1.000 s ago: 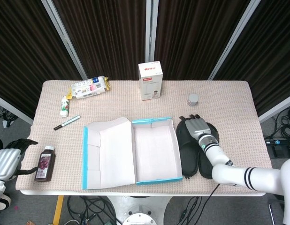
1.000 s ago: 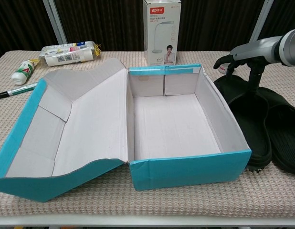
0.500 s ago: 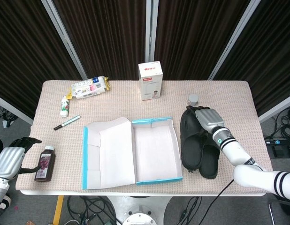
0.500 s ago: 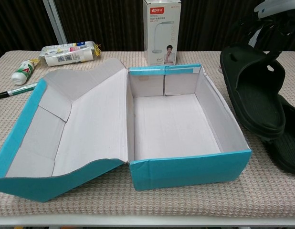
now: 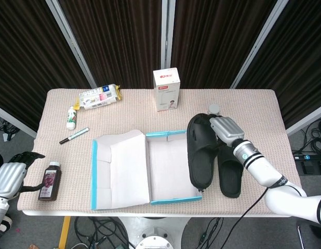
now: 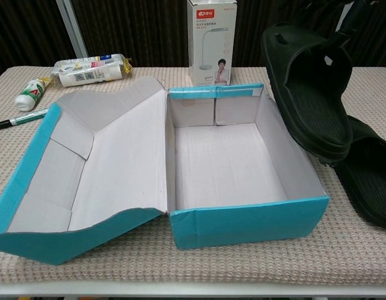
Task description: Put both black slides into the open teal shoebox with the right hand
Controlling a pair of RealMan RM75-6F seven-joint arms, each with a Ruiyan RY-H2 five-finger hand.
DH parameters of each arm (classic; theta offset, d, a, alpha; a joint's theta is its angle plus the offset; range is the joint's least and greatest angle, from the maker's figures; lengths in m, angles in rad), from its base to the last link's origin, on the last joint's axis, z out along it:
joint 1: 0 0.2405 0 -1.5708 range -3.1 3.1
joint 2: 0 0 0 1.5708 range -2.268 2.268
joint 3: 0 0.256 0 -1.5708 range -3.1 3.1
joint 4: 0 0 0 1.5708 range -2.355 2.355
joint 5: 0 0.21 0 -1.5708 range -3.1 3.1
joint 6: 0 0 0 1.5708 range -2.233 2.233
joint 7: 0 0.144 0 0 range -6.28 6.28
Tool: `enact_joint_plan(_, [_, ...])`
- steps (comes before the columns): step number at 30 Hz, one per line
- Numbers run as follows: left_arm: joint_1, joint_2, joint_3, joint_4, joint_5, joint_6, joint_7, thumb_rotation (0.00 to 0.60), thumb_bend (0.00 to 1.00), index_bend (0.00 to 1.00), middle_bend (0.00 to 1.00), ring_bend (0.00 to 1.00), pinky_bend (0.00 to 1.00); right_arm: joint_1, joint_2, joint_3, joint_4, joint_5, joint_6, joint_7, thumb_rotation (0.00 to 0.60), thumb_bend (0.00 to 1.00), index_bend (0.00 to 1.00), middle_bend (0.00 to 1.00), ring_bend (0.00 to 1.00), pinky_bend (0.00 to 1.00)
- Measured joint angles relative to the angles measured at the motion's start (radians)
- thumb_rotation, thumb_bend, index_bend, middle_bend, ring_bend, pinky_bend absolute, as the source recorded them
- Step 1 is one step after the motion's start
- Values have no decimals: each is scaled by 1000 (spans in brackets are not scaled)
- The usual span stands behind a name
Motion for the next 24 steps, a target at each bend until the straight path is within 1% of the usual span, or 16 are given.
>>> enact_joint_plan(3, [0, -3, 0, 4, 0, -1, 0, 600, 89, 264, 242, 159, 205, -28, -26, 29, 4, -69, -1, 84, 600, 114, 144, 413, 148, 232])
enact_joint_plan(6, [-1, -5, 0, 8, -1, -2, 0, 600, 89, 264, 243, 159, 205, -56, -71, 52, 18, -160, 3, 168, 600, 110, 144, 413, 148, 258])
enact_joint_plan(10, [0, -6, -1, 15, -9, -4, -4, 600, 89, 264, 242, 159, 205, -87, -156, 72, 55, -294, 13, 278, 600, 109, 144, 411, 148, 259])
enact_joint_plan(13, [0, -9, -2, 23, -13, -7, -10, 600, 89, 265, 242, 159, 205, -102, -221, 80, 93, -367, 31, 344, 600, 109, 144, 408, 148, 259])
enact_joint_plan(24, [-2, -29, -1, 62, -13, -13, -37, 600, 89, 267, 242, 159, 206, -131, -380, 80, 208, -491, 99, 534, 600, 108, 144, 407, 148, 259])
